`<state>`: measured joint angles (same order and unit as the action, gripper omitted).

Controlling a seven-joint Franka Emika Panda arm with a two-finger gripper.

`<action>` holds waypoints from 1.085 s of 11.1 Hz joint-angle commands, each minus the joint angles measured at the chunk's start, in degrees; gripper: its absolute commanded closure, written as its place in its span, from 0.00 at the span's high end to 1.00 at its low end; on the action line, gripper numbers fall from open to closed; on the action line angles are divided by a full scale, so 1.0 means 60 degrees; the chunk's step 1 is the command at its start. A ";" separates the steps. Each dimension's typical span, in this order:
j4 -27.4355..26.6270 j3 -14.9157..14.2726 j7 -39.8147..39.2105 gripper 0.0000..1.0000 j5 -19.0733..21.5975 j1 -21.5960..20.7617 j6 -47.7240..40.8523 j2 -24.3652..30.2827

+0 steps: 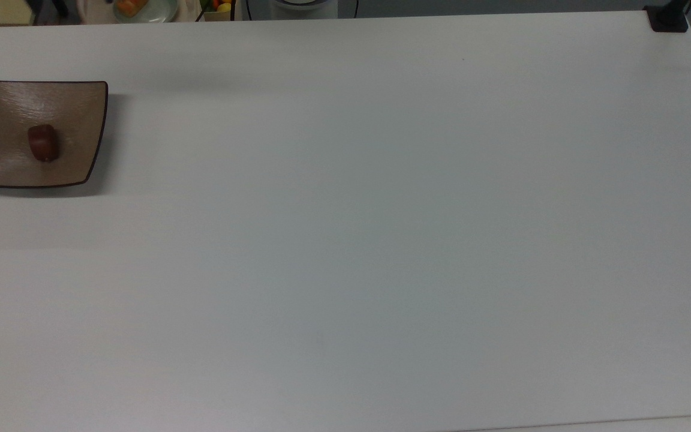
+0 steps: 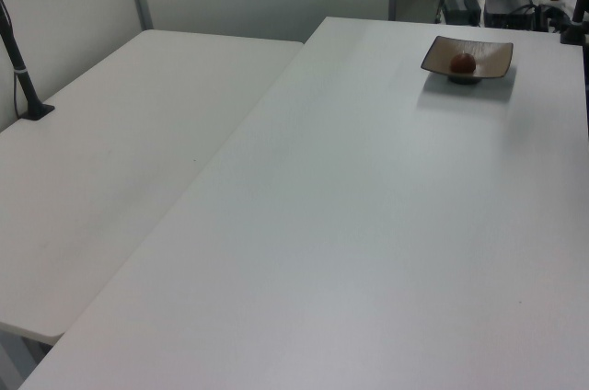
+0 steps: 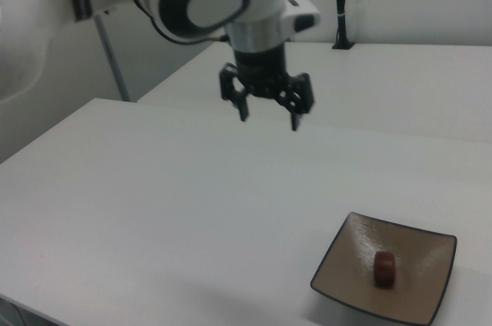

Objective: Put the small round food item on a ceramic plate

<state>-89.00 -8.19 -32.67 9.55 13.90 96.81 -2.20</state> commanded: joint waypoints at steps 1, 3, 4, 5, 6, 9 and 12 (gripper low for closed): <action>-0.0108 0.0425 0.3221 1.00 -0.0140 -0.1040 -0.0781 0.0659; -0.0151 0.0879 0.4166 1.00 -0.0694 -0.1786 -0.0739 0.0660; -0.0210 0.1114 0.4692 1.00 -0.0886 -0.2080 -0.0652 0.0660; -0.0254 0.1435 0.5321 1.00 -0.0946 -0.2242 -0.0622 0.0631; -0.0457 0.1743 0.5516 1.00 -0.1164 -0.2360 -0.0622 0.0660; -0.1042 0.2127 0.5547 1.00 -0.1357 -0.2493 0.0105 0.0675; -0.1324 0.2010 0.5169 1.00 -0.1793 -0.2697 0.0477 0.0821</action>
<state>-94.40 4.73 -0.10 1.54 -1.17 97.78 0.75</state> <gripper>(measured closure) 0.000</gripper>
